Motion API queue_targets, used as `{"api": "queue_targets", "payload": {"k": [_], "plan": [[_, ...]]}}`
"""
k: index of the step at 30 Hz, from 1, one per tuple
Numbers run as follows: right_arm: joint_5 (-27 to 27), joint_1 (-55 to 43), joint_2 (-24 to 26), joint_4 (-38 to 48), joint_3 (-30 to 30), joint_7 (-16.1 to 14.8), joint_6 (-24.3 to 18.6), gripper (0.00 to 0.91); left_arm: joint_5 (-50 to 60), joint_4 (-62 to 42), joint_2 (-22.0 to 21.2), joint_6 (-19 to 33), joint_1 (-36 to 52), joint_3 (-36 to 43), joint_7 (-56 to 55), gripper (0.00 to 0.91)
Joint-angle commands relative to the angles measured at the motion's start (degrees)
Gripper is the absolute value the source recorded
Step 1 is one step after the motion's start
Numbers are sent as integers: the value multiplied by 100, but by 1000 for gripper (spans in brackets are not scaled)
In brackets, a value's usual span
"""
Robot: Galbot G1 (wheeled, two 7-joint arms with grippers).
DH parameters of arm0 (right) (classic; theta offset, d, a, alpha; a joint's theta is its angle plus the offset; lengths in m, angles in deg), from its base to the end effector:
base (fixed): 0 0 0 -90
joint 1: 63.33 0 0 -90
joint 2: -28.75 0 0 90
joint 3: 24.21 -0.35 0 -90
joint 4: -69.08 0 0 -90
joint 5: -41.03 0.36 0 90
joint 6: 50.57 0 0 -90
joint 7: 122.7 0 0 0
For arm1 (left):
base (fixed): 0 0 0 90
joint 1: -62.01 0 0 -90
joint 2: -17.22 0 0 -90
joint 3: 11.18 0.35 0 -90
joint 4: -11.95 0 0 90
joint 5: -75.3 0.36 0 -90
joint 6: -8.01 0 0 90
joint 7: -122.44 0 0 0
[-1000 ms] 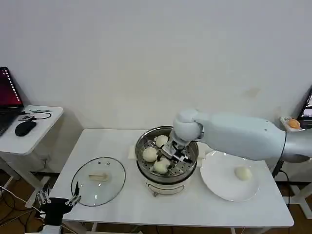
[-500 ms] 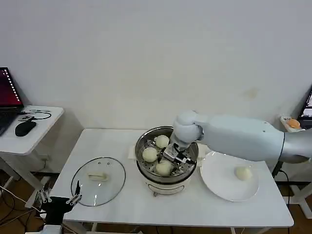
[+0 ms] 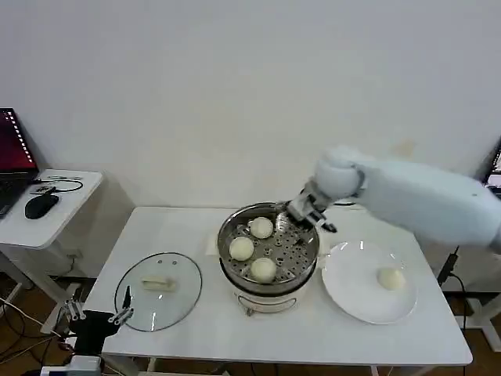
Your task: Take steamed baozi put them in steamer then cover it.
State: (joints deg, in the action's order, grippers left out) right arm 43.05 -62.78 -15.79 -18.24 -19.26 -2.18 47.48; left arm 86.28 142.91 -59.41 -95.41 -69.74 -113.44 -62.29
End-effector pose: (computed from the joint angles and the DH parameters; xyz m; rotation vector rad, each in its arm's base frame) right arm 0.5123 -0.0102 -0.0359 1.5270 -1.3100 1.8908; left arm 0.1332 0.0825 -0.2497 0.2149 -2.8415 -0.7484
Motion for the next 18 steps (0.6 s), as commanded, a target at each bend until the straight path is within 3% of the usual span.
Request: {"api": "queue_targets", "payload": {"k": [1,6,13,18], "plan": [[-264,60,2031,104,-188,104,664,907,-55,-20,183,16,125,110,0,907],[-441,750,2548,74,-422,25,508,907,-71,-50,275,0,256,234,3,907],[-1040,3169,2722,327,-2357,190,464,907,-76,-6,334,-8,271,257,7,907],[-1240,4073,2390,627,-3152,299,470,907,-68,45,316,-9,202,238,7,907]]}}
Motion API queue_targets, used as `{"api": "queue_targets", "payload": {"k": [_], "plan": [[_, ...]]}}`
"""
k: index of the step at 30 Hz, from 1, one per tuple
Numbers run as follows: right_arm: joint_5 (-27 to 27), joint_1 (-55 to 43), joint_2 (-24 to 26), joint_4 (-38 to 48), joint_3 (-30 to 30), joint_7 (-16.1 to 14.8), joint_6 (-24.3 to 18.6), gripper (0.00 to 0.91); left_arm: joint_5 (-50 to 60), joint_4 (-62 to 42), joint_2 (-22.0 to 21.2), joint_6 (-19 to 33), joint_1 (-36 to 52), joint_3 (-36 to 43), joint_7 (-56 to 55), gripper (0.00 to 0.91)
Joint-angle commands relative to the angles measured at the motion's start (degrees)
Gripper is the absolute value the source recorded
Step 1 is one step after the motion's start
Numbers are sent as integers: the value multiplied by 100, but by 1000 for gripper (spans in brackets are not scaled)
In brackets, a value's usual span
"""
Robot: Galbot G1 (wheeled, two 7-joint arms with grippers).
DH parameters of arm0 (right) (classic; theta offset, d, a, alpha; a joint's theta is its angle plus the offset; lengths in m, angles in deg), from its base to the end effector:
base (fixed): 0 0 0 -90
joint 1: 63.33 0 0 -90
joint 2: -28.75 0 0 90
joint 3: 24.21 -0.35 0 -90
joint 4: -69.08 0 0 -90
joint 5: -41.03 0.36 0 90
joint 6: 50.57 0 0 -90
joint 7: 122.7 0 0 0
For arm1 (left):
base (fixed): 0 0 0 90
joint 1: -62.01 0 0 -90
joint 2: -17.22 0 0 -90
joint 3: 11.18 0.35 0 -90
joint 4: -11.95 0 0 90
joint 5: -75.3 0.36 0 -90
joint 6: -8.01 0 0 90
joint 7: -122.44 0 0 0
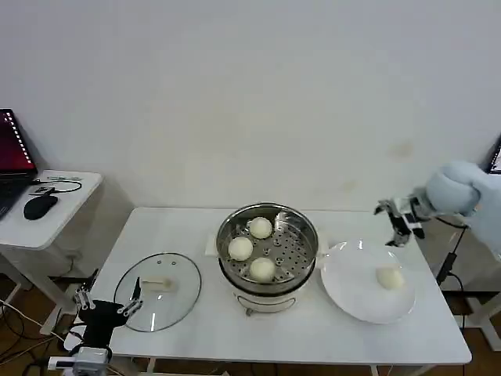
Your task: Take steamed baozi put them in steamer then cover it.
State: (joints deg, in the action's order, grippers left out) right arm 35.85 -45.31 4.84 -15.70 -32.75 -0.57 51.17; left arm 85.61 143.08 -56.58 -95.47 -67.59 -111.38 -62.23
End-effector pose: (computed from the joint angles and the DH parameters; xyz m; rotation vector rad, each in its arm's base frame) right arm 0.4722 -0.2062 -0.0976 1.0883 -1.4607 1.5920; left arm 0.1449 0.0777 -0.2436 0.1425 -2.8866 -0.7674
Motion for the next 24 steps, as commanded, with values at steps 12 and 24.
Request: {"api": "queue_targets", "payload": {"k": [12,24], "plan": [[-659,2837,-401,1090,-2113,213,303,907,36,18,-64,-5,-122,-43,-7,907],[-704,2789,-949,1710,-2117,180,255,907,43,-32,-95,-18,-94,-66,-4,907]]}}
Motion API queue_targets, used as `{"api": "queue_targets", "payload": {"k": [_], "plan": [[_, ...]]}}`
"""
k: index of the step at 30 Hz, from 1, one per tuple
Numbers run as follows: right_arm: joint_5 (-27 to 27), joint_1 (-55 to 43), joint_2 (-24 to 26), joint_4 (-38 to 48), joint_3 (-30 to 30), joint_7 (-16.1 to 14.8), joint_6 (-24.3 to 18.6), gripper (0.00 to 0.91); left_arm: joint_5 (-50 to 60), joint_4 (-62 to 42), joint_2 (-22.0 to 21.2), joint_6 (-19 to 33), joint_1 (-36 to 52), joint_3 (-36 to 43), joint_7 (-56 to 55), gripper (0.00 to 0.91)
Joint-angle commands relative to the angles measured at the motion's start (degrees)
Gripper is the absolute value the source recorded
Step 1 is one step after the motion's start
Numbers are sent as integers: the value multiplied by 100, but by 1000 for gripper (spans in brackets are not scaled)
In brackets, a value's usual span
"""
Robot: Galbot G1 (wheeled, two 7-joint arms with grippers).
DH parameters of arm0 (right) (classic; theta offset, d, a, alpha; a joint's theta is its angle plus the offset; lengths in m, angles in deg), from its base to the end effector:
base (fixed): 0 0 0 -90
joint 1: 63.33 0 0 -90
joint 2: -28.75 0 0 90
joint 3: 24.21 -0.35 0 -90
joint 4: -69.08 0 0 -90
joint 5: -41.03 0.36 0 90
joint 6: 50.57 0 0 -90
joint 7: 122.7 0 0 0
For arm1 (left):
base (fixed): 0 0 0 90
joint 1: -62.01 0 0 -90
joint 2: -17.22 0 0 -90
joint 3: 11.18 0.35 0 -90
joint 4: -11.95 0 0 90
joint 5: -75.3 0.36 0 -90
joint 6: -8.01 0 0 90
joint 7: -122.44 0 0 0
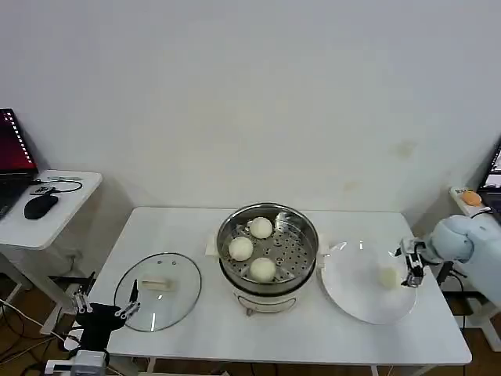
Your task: Take steamed baozi put them in steamer then cover it.
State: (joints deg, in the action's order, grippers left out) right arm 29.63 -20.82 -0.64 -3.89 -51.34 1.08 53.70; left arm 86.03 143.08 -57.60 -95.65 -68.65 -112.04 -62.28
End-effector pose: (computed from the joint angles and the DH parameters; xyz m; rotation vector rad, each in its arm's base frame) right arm 0.4676 -0.2465 -0.2157 0.9777 -1.4585 1.3591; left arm 0.1395 0.0789 -0.2462 0.1673 -2.8632 -0.7625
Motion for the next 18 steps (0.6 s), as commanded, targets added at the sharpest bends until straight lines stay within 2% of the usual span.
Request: {"api": "queue_targets", "payload": {"k": [1,7,11,18], "plan": [[-107,340,-450,568,-265,14,-10,907,-1,-36,7,-2,17,0,2,907],[-153,352,-601,711,-268,14,6,907,-10,-68,22,-12,45,-10,7,907],[-154,354,-661,786,-265,50,-10,867,-10,-84,11,-12,54,-6,11,907],[-73,317,-752,846,-283,101,30,695,-13,-74,7,-13,56,-6,16,907]]}}
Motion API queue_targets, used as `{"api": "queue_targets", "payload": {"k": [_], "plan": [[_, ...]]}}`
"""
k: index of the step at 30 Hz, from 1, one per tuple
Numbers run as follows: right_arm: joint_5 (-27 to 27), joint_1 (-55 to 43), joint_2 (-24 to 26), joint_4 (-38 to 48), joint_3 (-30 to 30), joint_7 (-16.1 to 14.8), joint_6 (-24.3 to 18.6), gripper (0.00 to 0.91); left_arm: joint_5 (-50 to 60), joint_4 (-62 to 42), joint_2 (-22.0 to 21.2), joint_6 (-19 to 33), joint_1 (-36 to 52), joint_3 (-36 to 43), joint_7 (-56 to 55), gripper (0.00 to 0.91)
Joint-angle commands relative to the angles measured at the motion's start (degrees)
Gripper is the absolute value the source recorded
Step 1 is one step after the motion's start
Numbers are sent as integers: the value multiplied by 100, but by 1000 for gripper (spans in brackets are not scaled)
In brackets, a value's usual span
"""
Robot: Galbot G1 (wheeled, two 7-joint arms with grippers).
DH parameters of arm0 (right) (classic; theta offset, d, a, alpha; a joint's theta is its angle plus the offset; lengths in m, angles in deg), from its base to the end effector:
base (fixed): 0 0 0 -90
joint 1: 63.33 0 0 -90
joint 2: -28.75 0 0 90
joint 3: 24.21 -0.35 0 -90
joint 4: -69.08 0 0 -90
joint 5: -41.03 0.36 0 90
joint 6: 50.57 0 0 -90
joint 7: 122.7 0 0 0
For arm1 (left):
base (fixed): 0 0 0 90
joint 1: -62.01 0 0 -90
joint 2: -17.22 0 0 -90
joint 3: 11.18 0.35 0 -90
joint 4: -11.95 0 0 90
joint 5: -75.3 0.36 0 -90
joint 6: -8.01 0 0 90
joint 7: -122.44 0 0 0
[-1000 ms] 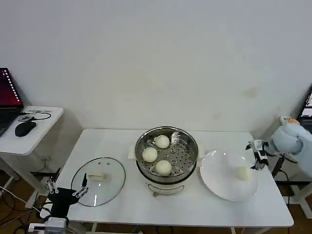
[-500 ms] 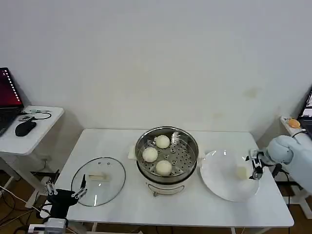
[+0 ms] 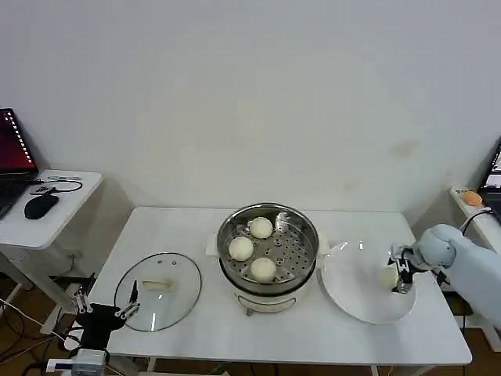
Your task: Take steamed baozi put them in steamer then cover it.
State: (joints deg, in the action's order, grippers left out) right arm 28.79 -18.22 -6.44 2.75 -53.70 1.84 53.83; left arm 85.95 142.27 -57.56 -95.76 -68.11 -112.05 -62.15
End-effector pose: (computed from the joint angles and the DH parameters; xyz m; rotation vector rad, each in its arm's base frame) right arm 0.4817 -0.2388 -0.2535 0.9727 -1.4802 1.2894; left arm 0.1421 0.0807 -0.2497 0.1688 -2.8562 -0.7598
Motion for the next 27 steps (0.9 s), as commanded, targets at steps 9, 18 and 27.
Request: {"api": "queue_targets", "payload": {"k": [9,18,27], "plan": [[77,-1,-35,2,-22,-43,81,544,1,24,-25,9,-41,-11,-7,907],[659,-1342,714,-950,1023,-133,283,544,4,35,14,-3,-21,-21,-5,907],[1888,-3612,829,-1689,2468,-53,656,554,22,10,24,-25,105,57,-5,907]]}}
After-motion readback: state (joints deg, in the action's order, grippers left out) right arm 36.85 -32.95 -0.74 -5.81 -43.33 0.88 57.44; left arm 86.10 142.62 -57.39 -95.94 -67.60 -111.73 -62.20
